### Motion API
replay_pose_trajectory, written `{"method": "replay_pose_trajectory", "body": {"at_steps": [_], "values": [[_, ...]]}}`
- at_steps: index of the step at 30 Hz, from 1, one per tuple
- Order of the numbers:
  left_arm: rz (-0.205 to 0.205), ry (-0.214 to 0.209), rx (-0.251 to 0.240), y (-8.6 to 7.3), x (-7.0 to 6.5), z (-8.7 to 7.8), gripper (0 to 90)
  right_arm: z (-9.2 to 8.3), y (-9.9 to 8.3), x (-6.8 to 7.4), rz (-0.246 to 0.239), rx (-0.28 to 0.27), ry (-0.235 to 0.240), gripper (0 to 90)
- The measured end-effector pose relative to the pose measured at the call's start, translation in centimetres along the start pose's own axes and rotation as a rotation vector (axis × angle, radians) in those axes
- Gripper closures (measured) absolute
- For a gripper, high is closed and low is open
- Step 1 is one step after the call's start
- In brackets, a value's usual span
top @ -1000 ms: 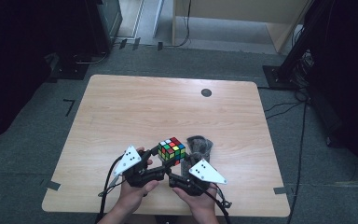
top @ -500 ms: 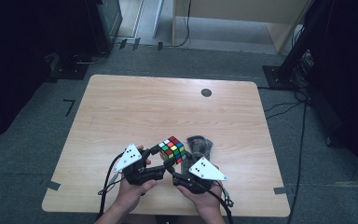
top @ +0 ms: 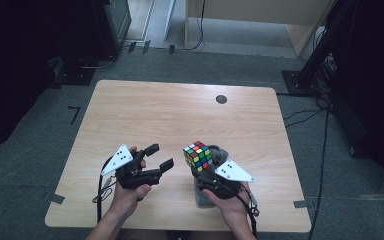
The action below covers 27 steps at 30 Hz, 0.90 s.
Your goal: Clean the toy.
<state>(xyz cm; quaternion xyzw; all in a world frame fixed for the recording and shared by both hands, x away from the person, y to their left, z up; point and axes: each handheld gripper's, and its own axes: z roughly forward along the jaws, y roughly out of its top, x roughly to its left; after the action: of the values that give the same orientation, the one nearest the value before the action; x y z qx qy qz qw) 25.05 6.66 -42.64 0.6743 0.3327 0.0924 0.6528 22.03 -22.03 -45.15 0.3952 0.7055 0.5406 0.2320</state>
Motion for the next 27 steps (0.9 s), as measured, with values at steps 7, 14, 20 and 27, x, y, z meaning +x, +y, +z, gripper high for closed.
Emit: {"method": "replay_pose_trajectory", "body": {"at_steps": [7, 14, 20, 27], "values": [[0.149, 0.003, 0.069, -1.5, 0.7, 0.5, 16.6, -1.0, 1.2, -1.2, 0.039, 0.019, 0.055, 34.6], [0.42, 0.057, 0.137, -3.2, -1.1, 1.5, 16.2, -1.3, 2.3, -0.3, 0.081, 0.055, 0.162, 34.6], [0.593, 0.066, 0.172, -4.2, -2.5, 1.9, 16.2, -1.0, 2.5, 0.3, 0.136, 0.097, 0.229, 34.6], [0.662, 0.089, 0.161, -4.3, -3.0, 1.9, 16.1, -0.3, 2.2, 1.1, 0.153, 0.16, 0.281, 34.5]]}}
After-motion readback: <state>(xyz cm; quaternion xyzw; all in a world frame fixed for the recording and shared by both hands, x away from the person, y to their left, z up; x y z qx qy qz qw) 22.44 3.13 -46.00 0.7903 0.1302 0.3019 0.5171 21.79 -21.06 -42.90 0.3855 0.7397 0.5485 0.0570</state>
